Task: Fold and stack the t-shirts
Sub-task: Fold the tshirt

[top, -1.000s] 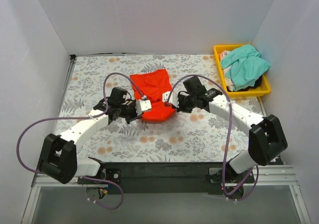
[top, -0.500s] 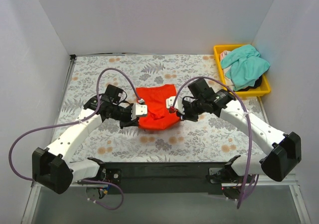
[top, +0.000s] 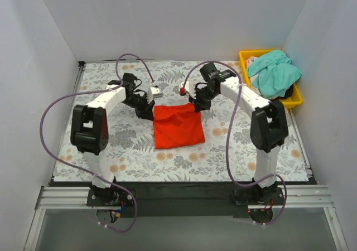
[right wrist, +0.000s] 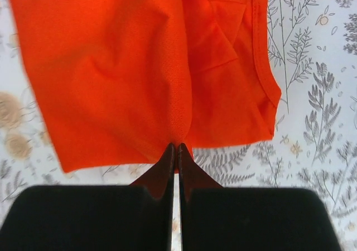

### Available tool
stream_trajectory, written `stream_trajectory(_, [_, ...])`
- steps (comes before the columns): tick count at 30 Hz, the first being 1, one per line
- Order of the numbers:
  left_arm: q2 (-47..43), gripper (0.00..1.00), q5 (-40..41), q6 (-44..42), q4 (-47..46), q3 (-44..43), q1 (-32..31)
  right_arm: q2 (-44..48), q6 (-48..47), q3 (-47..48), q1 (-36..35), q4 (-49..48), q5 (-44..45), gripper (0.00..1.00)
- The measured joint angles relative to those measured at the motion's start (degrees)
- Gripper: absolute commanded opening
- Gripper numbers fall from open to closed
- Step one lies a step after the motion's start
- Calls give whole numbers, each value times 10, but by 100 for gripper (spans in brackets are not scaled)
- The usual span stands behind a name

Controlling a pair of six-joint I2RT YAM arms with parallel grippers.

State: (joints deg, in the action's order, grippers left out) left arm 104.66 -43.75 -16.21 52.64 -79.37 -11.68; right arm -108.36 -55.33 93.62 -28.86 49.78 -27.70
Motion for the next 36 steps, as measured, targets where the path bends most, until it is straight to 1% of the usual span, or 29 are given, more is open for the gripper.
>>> stream_trajectory(2, [56,2,5,7,-7,-9,5,-65,2,41,3,0,-4,1])
stream_trajectory(4, [97,3,13,21,-21,-23,6,-111,4,63,7,-4,-5,1])
stream_trajectory(7, [142,5,19,40,-30,-42,6,-151,6,66,14,-4,-5,1])
stream_trajectory(11, [150,6,19,58,-33,-59,4,-154,9,41,18,-7,-8,1])
stream_trajectory(13, [139,6,19,60,-32,-47,1,-145,12,14,16,-15,-13,1])
stream_trajectory(15, [113,8,20,60,-35,-12,-2,-119,14,-30,11,-32,-22,1])
stream_trajectory(16, [94,16,20,60,-35,10,-3,-102,17,-53,8,-37,-24,1])
stream_trajectory(17, [68,23,20,59,-28,38,-5,-83,19,-80,2,-39,-26,7])
stream_trajectory(18, [45,28,21,59,-25,58,-5,-61,26,-105,-7,-35,-27,18])
stream_trajectory(19, [19,53,23,62,-23,79,-7,-43,37,-124,-14,-31,-29,26])
stream_trajectory(20, [-7,61,25,62,-23,96,-9,-30,48,-137,-19,-30,-33,45])
stream_trajectory(21, [-30,66,26,69,-22,106,-9,-12,64,-150,-26,-25,-43,46])
stream_trajectory(22, [-52,70,26,73,-23,111,-9,4,77,-158,-29,-22,-56,46])
stream_trajectory(23, [-71,71,26,75,-23,112,-9,19,91,-162,-29,-17,-69,46])
stream_trajectory(25, [-106,71,14,78,-27,109,-9,47,122,-162,-19,-13,-97,46])
stream_trajectory(28, [-130,67,-5,76,-32,96,-14,60,171,-135,13,-1,-133,36])
stream_trajectory(29, [-133,66,-9,77,-38,92,-22,54,188,-117,25,-2,-146,29])
stream_trajectory(30, [-133,63,-14,77,-47,92,-32,42,205,-94,35,-1,-158,27])
stream_trajectory(33, [-120,62,-21,75,-72,92,-66,-19,258,-15,55,-4,-191,25])
stream_trajectory(36, [-87,62,-22,73,-101,92,-97,-85,304,40,54,-6,-225,22])
